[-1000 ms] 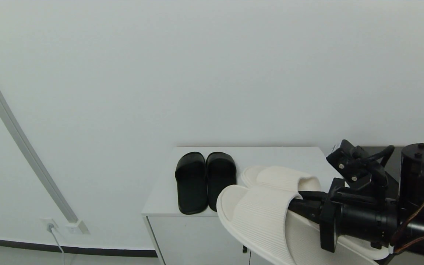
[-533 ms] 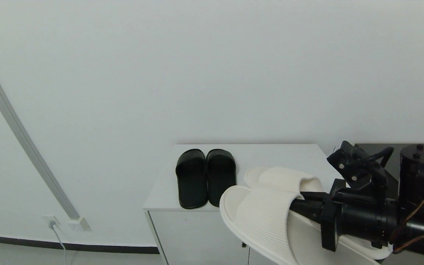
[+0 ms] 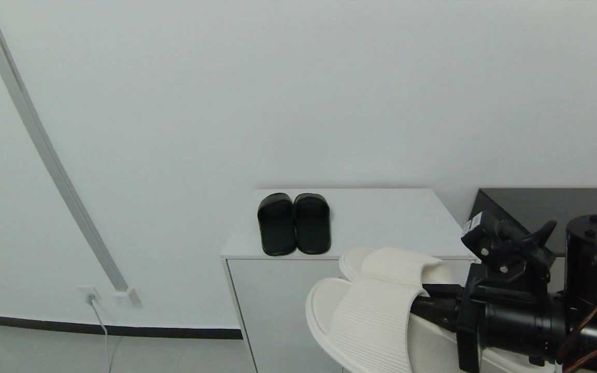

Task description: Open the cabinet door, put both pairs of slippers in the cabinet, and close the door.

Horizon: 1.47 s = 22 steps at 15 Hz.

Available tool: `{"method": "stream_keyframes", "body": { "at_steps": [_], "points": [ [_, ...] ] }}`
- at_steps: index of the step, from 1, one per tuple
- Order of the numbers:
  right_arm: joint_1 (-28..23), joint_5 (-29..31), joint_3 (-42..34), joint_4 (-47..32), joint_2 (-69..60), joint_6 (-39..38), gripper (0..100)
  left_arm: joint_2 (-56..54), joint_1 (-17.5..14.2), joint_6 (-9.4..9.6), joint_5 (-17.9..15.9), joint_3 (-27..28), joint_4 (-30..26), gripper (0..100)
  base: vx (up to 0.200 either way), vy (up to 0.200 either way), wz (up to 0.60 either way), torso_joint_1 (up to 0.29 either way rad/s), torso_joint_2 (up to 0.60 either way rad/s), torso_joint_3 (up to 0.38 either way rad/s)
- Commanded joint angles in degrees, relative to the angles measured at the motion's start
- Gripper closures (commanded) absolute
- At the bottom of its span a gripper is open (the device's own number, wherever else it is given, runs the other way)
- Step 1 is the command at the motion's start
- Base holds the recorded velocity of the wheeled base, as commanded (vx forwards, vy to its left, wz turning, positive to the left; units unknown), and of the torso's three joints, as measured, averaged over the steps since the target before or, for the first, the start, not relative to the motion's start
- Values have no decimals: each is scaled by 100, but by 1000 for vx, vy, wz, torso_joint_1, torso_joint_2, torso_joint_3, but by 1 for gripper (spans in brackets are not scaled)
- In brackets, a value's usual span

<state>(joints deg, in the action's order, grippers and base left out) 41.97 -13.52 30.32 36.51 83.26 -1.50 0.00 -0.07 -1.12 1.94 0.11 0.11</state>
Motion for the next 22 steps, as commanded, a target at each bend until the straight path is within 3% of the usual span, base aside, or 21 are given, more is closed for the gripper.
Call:
{"method": "stream_keyframes", "body": {
  "at_steps": [1, 13, 14, 22],
  "points": [
    [-5, 7, -17, 5, 6, 1, 100, 9, -1, -2, 8, -2, -2, 100, 0, 0, 0, 0, 0, 0],
    [4, 7, -87, 5, 67, 9, 100, 9, -1, 51, -53, 7, -29, 100, 0, 0, 0, 0, 0, 0],
    [13, 7, -79, 5, 94, 36, 100, 9, -1, 42, -53, 7, -29, 0, 0, 0, 0, 0, 0, 0],
    [39, -2, -149, 5, 146, 115, 100, 9, -1, 33, -53, -2, -11, 0, 0, 0, 0, -126, 294, 164]
  ]
}}
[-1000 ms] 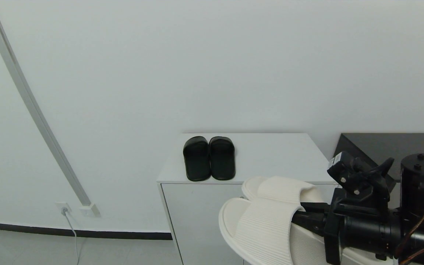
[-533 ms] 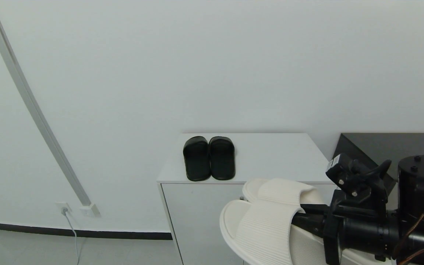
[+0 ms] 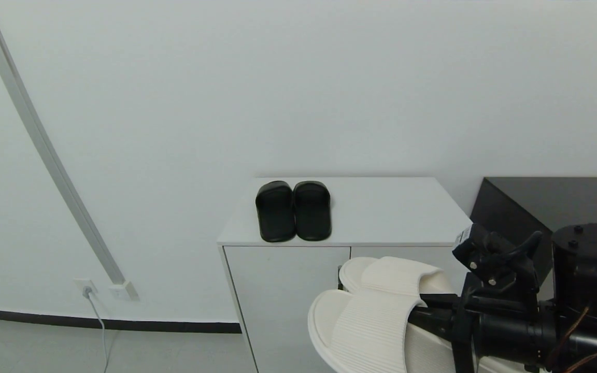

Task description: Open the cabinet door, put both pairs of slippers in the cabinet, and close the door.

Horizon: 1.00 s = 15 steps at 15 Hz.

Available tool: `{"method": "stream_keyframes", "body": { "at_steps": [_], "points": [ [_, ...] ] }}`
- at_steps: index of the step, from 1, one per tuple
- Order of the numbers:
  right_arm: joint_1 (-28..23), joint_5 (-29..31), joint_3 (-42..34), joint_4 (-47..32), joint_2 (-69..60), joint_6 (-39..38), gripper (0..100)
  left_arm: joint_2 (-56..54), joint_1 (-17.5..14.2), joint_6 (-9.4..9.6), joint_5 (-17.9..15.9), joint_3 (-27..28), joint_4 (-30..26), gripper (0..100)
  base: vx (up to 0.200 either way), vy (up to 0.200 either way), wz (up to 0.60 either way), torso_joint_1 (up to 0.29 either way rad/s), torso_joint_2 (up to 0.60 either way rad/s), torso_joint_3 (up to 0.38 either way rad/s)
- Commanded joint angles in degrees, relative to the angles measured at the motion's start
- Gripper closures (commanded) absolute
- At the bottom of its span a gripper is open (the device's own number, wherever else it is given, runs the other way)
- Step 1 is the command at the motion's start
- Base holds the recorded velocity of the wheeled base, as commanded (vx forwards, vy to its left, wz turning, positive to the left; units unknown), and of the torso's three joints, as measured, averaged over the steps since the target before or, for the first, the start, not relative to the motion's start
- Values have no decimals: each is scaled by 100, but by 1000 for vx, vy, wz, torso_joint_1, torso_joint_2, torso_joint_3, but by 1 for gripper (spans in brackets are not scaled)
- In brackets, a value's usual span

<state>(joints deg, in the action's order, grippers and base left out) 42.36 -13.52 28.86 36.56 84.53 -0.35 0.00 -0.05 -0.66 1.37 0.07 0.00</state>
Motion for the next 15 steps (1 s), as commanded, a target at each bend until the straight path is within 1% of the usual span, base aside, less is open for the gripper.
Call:
{"method": "stream_keyframes", "body": {
  "at_steps": [1, 10, 15],
  "points": [
    [0, -2, -3, 0, 28, 0, 100, 9, -4, -4, 4, 1, 0, 0, 0, 0, 0, -183, 427, 237],
    [9, -2, -47, 0, 72, 44, 100, 9, -4, -4, 4, 1, 0, 0, 0, 0, 0, -218, 534, 313],
    [9, -10, -82, 0, 99, 123, 100, 9, -4, -13, 4, 1, 0, 0, 0, 0, 0, -184, 508, 319]
  ]
}}
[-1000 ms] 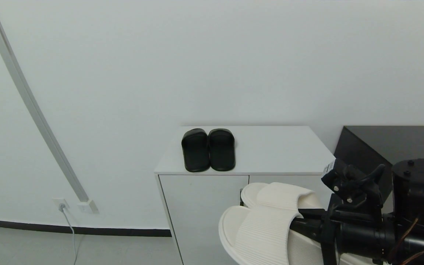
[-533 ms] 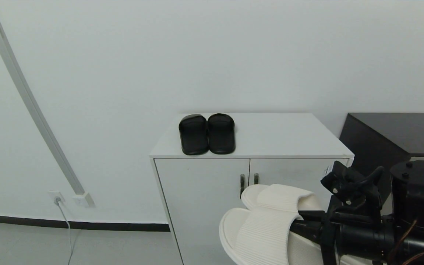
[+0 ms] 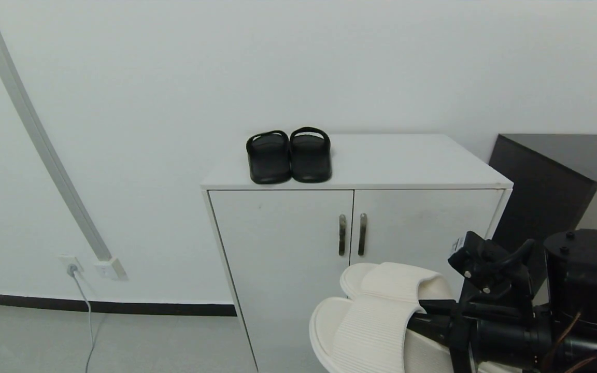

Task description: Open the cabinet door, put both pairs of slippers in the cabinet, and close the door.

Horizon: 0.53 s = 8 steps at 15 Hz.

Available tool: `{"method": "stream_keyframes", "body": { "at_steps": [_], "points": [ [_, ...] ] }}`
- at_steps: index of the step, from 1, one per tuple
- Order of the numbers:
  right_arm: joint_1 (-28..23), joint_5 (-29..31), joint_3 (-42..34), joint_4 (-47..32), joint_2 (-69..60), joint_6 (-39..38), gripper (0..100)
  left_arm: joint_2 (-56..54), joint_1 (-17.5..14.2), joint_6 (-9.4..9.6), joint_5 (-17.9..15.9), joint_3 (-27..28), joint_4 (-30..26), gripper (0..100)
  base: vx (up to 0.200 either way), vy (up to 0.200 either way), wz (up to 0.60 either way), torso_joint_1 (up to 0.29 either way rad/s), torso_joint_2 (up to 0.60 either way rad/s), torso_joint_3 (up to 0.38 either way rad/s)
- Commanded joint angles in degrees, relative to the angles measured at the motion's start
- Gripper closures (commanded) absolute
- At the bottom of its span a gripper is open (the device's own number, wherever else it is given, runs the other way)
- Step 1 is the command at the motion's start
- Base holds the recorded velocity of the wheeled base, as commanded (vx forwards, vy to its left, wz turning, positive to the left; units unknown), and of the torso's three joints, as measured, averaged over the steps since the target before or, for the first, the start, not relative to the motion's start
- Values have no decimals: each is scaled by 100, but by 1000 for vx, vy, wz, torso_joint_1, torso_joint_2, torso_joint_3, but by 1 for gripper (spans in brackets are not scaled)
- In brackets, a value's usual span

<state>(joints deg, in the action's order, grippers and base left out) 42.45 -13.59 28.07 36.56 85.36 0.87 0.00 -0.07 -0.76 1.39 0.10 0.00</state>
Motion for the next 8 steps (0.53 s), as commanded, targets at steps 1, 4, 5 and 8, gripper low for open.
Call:
{"method": "stream_keyframes", "body": {
  "at_steps": [1, 4, 5, 8],
  "points": [
    [0, 6, -4, 0, 16, 1, 100, 9, -1, -4, 2, -1, 0, 0, 0, 0, 0, -173, 491, 325],
    [0, 6, -21, 0, 7, 36, 100, 9, -1, 5, 2, -1, 0, 0, 0, 0, 0, -149, 479, 331],
    [0, 6, -30, 9, 7, 63, 100, 9, -1, 14, 2, -1, 0, 0, 0, 0, 0, -134, 476, 325],
    [9, -3, -39, 0, 16, 80, 100, 9, -1, 40, 2, -1, 0, 0, 0, 0, 0, -118, 463, 347]
  ]
}}
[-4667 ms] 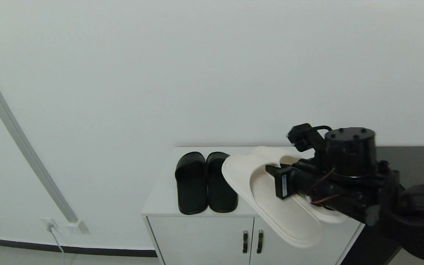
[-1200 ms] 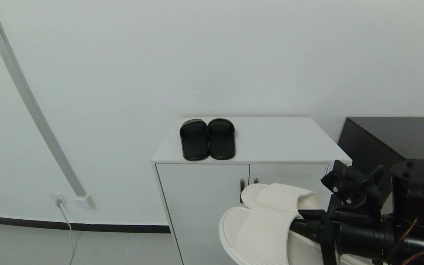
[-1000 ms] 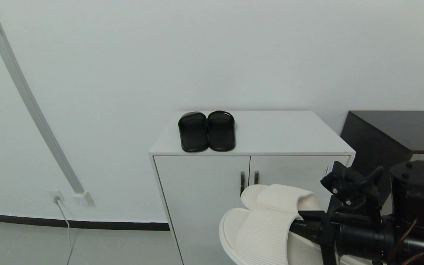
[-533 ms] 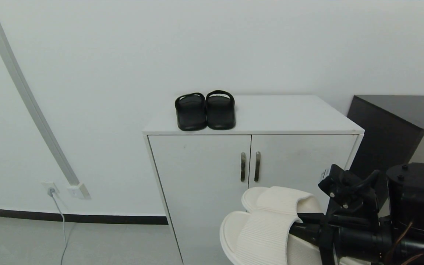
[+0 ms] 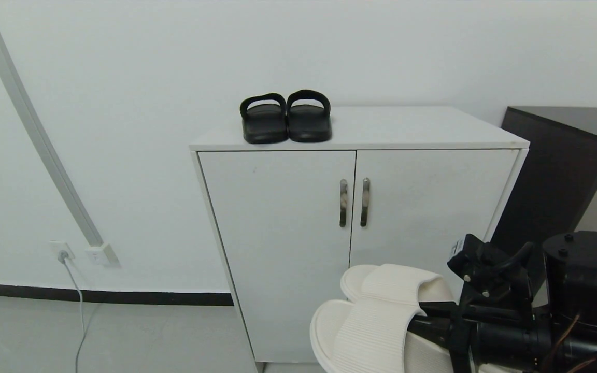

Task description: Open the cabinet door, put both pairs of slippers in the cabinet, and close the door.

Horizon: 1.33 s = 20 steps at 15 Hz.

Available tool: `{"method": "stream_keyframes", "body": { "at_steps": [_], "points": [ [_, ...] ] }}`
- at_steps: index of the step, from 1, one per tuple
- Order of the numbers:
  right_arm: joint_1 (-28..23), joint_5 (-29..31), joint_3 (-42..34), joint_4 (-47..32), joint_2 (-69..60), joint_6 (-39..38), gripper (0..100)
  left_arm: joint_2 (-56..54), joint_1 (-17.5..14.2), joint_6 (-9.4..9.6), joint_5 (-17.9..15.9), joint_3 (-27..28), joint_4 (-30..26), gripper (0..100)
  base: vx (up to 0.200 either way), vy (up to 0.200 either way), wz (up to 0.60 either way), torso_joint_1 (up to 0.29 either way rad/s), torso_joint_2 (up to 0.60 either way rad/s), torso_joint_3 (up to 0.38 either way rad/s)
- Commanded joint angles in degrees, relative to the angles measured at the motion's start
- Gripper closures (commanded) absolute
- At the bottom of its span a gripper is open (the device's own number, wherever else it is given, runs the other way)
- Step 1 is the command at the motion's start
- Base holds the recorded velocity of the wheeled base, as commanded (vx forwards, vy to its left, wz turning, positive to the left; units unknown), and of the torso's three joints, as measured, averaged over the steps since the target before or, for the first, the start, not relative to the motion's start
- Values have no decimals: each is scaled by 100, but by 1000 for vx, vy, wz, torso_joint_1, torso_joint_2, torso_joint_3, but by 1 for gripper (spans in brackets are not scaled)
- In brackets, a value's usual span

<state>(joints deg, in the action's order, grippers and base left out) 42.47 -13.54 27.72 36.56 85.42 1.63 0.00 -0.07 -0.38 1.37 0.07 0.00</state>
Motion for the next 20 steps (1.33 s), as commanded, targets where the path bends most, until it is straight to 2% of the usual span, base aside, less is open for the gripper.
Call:
{"method": "stream_keyframes", "body": {
  "at_steps": [1, 2, 5, 7, 9, 10, 11, 12, 13, 16, 18, 20],
  "points": [
    [7, -8, -39, 0, 10, 12, 100, 9, -1, 82, -22, 1, -9, 0, 0, 0, 0, -90, 466, 369],
    [7, -8, -48, 0, -8, 48, 100, 9, -1, 152, -84, 1, -18, 0, 0, 0, 0, -71, 452, 359],
    [7, -8, -100, 79, -8, 135, 100, 62, -1, 170, -93, 1, -18, 0, 0, 0, 0, -45, 445, 386],
    [7, -8, -127, 97, -8, 135, 100, 167, -1, 143, -93, 28, -9, 0, 0, 0, 0, -1, 123, 96],
    [15, -8, -144, 97, 1, 135, 100, 255, -10, 240, -75, 125, 0, 0, 0, 0, 0, 0, 0, 0],
    [33, -8, -171, 106, -17, 135, 100, 457, -10, 38, -66, 590, -18, 0, 0, 0, 0, 0, 0, 0],
    [42, -8, -171, 106, -17, 135, 100, 721, -10, -252, -84, 1126, -35, 0, 0, 0, 0, 0, 0, 0],
    [59, -8, -171, 106, -17, 135, 100, 879, -1, -252, -110, 1276, -44, 0, 0, 0, 0, 0, 0, 0],
    [86, 1, -171, 106, 1, 171, 100, 1301, 7, -252, -198, 1390, -70, 0, 0, 0, 0, 0, 0, 0],
    [95, 1, -206, 106, 1, 215, 100, 2285, 7, -243, -884, 1487, 158, 0, 0, 0, 0, -11, 37, 45],
    [112, 1, -223, 106, 1, 215, 100, 2663, 7, -243, -1182, 1522, 413, 0, 0, 0, -600, -12, 93, 88],
    [121, -8, -232, 106, -8, 215, 100, 2927, 7, -243, -1367, 1584, 527, 0, 0, 0, 0, 0, 0, 0]
  ]
}}
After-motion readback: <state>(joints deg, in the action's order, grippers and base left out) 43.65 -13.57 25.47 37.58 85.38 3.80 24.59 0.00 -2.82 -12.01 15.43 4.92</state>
